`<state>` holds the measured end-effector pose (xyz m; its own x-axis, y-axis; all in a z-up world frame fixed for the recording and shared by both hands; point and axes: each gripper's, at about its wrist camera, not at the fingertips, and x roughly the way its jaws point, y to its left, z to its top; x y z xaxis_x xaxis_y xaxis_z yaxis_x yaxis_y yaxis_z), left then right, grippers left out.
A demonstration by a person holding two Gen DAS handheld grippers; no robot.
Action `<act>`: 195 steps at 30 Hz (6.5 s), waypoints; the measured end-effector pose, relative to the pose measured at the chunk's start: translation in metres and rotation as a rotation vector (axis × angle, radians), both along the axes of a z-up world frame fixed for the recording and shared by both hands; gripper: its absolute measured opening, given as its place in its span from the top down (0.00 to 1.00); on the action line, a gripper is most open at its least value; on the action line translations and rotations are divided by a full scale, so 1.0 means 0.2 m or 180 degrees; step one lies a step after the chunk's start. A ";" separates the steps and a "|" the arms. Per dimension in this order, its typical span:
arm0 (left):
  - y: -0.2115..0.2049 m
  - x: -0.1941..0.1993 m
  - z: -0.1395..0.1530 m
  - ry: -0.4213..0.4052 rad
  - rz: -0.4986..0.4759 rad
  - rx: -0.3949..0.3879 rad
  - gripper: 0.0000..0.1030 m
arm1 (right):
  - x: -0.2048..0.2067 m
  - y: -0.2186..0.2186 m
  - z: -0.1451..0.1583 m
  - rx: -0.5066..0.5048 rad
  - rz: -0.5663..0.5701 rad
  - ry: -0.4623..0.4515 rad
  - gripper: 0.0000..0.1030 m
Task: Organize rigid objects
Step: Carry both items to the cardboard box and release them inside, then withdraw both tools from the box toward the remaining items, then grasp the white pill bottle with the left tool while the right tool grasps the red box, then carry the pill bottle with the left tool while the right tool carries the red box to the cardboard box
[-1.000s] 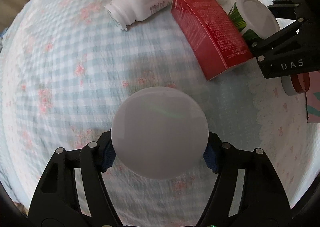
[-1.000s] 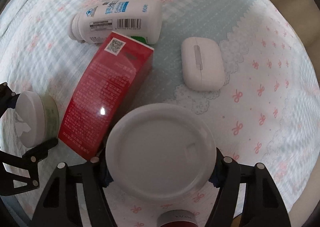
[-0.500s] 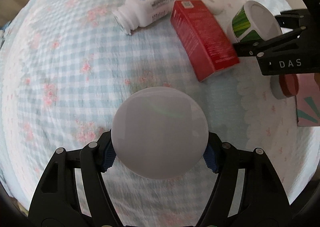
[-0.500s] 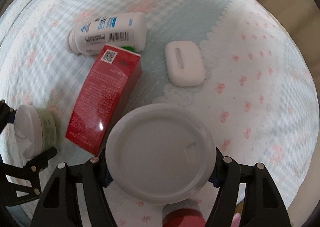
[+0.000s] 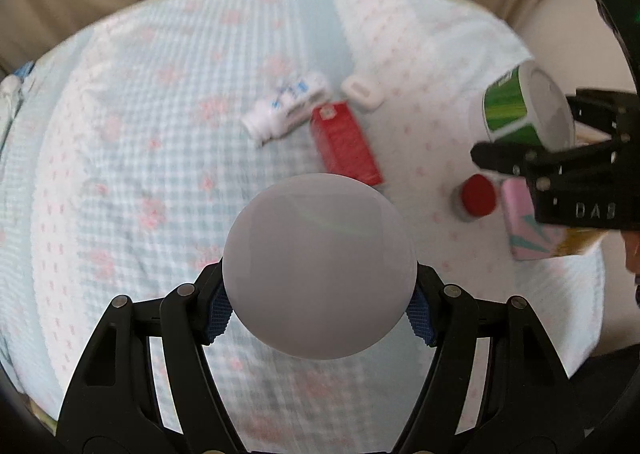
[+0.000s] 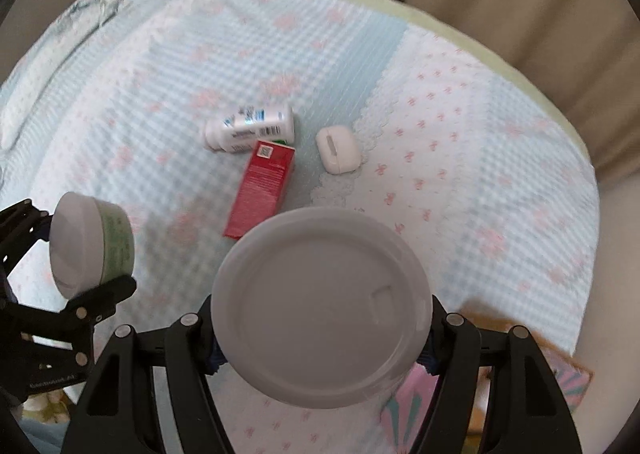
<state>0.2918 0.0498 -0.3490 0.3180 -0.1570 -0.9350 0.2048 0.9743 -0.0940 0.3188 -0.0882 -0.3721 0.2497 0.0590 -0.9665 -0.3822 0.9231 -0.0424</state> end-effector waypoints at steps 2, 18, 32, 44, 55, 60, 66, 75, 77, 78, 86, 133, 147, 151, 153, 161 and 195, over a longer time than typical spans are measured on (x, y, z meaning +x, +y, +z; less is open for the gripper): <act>0.00 -0.04 0.12 -0.0022 -0.0052 -0.0080 0.34 | -0.05 -0.02 0.07 0.0042 -0.0066 0.0009 0.36; -0.50 -0.20 0.79 -0.0407 -0.0265 -0.0369 0.34 | -0.42 -0.54 0.73 0.0322 -0.0333 -0.0221 0.36; -1.48 -0.27 0.73 -0.0276 -0.0292 -0.0442 0.34 | -0.55 -1.51 0.75 0.0181 -0.0392 -0.0186 0.36; -1.91 -0.14 0.25 0.0218 -0.0432 -0.0140 0.34 | -0.44 -1.96 0.24 0.0180 -0.0650 0.0222 0.36; -1.93 -0.11 -0.25 0.0683 -0.0417 0.0339 0.34 | -0.38 -2.01 -0.27 0.0125 -0.0695 0.0629 0.36; -1.93 -0.11 -0.34 0.0770 -0.0437 0.0417 0.34 | -0.37 -1.98 -0.35 0.0115 -0.0602 0.0697 0.36; -1.97 -0.12 -0.32 0.0739 -0.0524 0.0487 0.13 | -0.34 -1.98 -0.40 0.0140 -0.0708 0.0806 0.25; -1.87 -0.16 -0.20 0.0627 -0.0414 0.0369 0.00 | -0.36 -2.06 -0.33 0.0339 -0.0937 0.0669 0.00; -1.84 -0.16 -0.18 0.0624 -0.0377 0.0352 0.00 | -0.37 -2.07 -0.33 0.0342 -0.0976 0.0708 0.00; -1.83 -0.16 -0.17 0.0622 -0.0366 0.0352 0.00 | -0.38 -2.07 -0.32 0.0343 -0.0983 0.0716 0.00; -1.82 -0.22 -0.08 0.0511 -0.0344 0.0323 0.00 | -0.43 -2.03 -0.24 0.0274 -0.0984 0.0675 0.00; -0.01 -0.38 1.09 -0.0852 -0.0673 0.0265 0.00 | -0.71 -0.54 0.82 0.0346 -0.1190 -0.0522 0.00; 0.23 0.20 0.69 -0.0390 -0.1437 0.0422 0.00 | -0.55 -0.04 0.57 0.0300 -0.1436 -0.0391 0.00; 0.20 0.41 0.50 -0.0203 -0.1648 0.0457 0.00 | -0.44 0.04 0.43 0.0284 -0.1397 -0.0342 0.00; 0.18 0.51 0.40 -0.0135 -0.1762 0.0460 0.00 | -0.37 0.09 0.35 0.0313 -0.1373 -0.0315 0.00; 0.00 0.83 -0.08 0.0286 -0.2342 0.0675 0.01 | -0.06 0.23 -0.02 0.0361 -0.1270 -0.0146 0.00; -0.31 1.02 -0.72 0.0937 -0.2899 0.0893 0.55 | 0.36 0.38 -0.68 0.0505 -0.0951 0.0163 0.63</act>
<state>0.4965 -0.0122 -0.4921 -0.0642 0.0128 -0.9979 0.8906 0.4519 -0.0515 0.3913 -0.0120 -0.5076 0.2301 0.1412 -0.9629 -0.0919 0.9881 0.1230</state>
